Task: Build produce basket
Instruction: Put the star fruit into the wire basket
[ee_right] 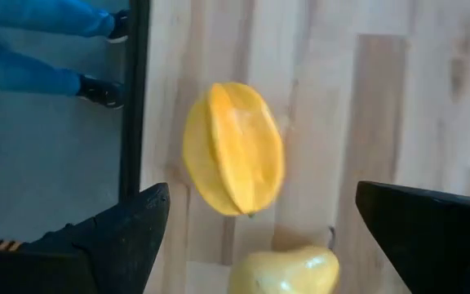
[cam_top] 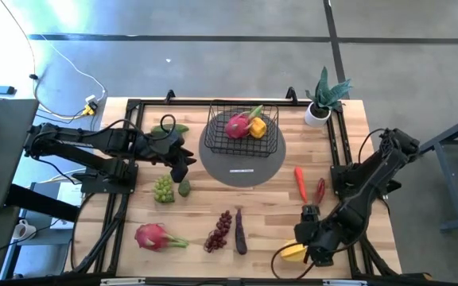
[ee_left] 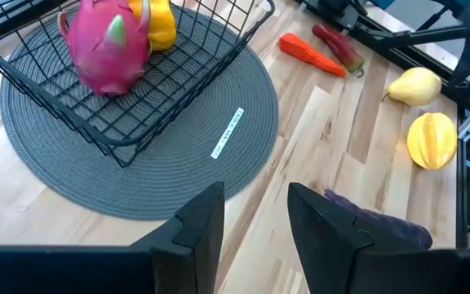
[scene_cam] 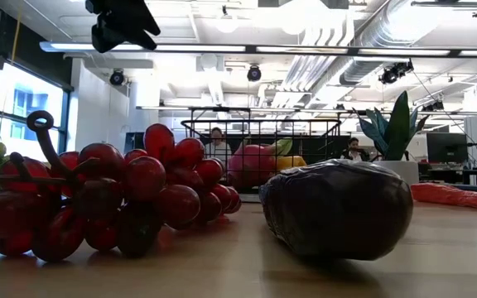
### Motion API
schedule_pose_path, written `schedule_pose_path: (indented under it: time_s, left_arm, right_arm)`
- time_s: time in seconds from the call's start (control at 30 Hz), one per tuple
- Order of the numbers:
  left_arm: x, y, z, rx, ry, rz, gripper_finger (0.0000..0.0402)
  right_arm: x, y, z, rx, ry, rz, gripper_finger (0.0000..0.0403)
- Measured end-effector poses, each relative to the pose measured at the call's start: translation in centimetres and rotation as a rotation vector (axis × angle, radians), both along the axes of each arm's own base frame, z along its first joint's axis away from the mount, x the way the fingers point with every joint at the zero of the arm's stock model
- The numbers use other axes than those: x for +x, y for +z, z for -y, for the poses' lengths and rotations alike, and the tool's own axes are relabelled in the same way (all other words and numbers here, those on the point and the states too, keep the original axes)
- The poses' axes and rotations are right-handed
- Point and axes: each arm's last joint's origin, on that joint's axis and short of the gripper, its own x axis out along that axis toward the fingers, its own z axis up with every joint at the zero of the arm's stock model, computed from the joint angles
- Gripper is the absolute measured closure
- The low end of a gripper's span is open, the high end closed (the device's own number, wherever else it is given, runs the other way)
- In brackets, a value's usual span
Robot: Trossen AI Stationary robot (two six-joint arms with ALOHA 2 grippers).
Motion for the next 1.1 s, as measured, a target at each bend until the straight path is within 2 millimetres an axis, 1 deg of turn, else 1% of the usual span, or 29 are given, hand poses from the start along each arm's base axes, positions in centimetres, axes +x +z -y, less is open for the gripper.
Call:
schedule_pose_path:
  time_s: [0.17, 0.3, 0.67, 1.1]
  left_arm:
    - [0.0, 0.0, 0.0, -0.017, 0.012, 0.005, 0.0276]
    - [0.0, 0.0, 0.0, -0.012, 0.009, 0.003, 0.0276]
    - [0.0, 0.0, 0.0, 0.002, -0.005, -0.004, 0.0276]
    - [0.0, 0.0, 0.0, 0.002, -0.005, -0.004, 0.0276]
  right_arm:
    - [0.9, -1.9, -1.2, -0.014, 0.046, -0.029, 0.0029]
    - [1.6, -2.9, -1.6, -0.017, 0.042, -0.052, 0.0029]
    - [3.2, -5.2, -1.3, -0.048, 0.035, -0.115, 0.0029]
    - [5.0, -7.2, -0.8, 0.029, 0.042, -0.253, 0.0029]
